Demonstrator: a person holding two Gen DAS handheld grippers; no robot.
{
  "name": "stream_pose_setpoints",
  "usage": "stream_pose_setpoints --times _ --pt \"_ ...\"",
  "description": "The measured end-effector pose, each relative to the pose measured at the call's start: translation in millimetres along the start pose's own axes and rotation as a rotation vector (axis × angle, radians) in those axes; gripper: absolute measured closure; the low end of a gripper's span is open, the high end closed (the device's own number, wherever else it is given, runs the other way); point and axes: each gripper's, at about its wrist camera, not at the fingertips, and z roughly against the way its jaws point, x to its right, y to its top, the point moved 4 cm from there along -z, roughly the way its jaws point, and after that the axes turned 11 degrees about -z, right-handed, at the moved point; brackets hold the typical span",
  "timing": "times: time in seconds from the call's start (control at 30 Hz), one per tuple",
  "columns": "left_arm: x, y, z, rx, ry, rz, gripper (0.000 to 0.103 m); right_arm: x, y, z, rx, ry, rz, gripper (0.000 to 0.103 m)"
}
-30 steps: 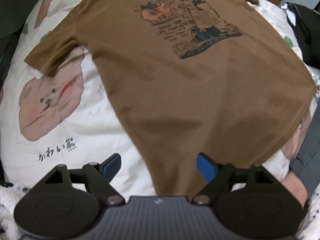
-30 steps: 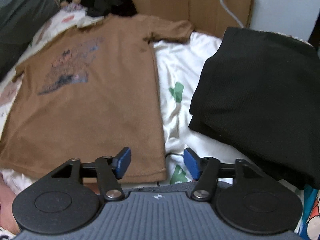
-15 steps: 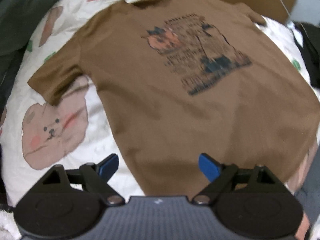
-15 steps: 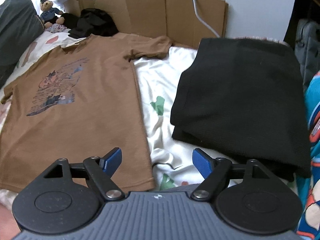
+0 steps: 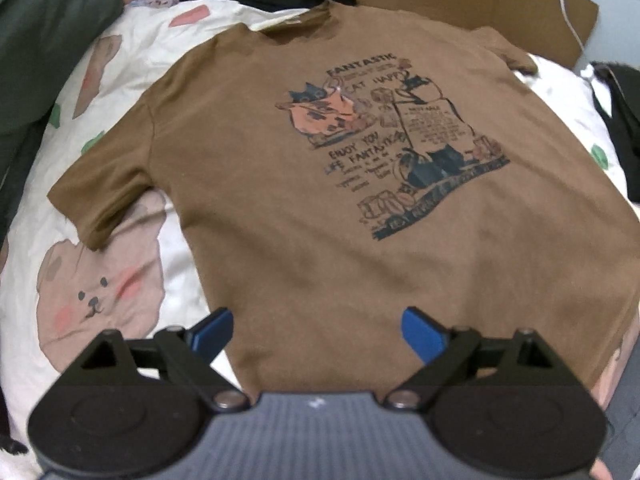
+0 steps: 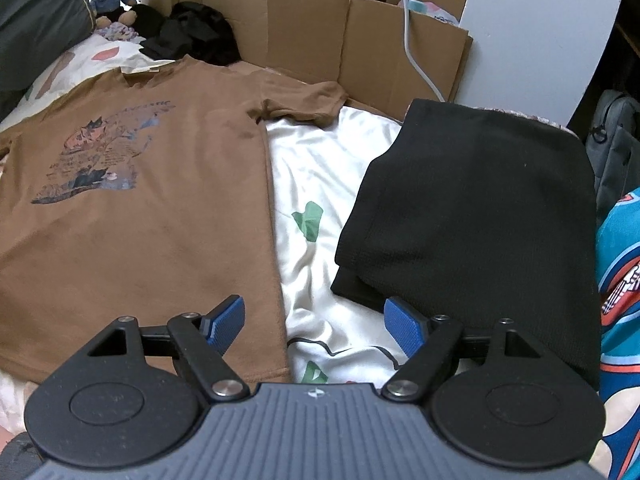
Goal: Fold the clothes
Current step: 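Raise both open tools above the flat brown shirt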
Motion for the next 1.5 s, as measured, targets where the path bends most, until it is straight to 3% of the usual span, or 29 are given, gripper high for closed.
stream_pose_setpoints --times 0.5,0.7,0.9,1.03,1.23,1.5 --pt "-5 -9 6 0.054 -0.012 0.003 0.001 1 1 0 -0.003 -0.050 0.001 0.023" --pt "-6 -5 10 0.073 0.005 -0.001 0.001 5 1 -2 -0.007 -0.038 -0.017 0.027" --pt "-7 -4 14 0.084 0.015 -0.008 0.001 2 2 0 0.024 -0.099 -0.001 0.033" --pt "-10 -4 15 0.086 0.037 -0.011 0.001 9 2 -3 -0.012 -0.055 -0.043 0.033" --pt "-18 -6 13 0.069 0.062 0.015 0.001 6 3 -6 -0.012 -0.060 -0.025 0.033" --pt "-17 -6 11 0.080 0.021 0.028 0.001 4 3 -2 0.010 -0.077 -0.015 0.033"
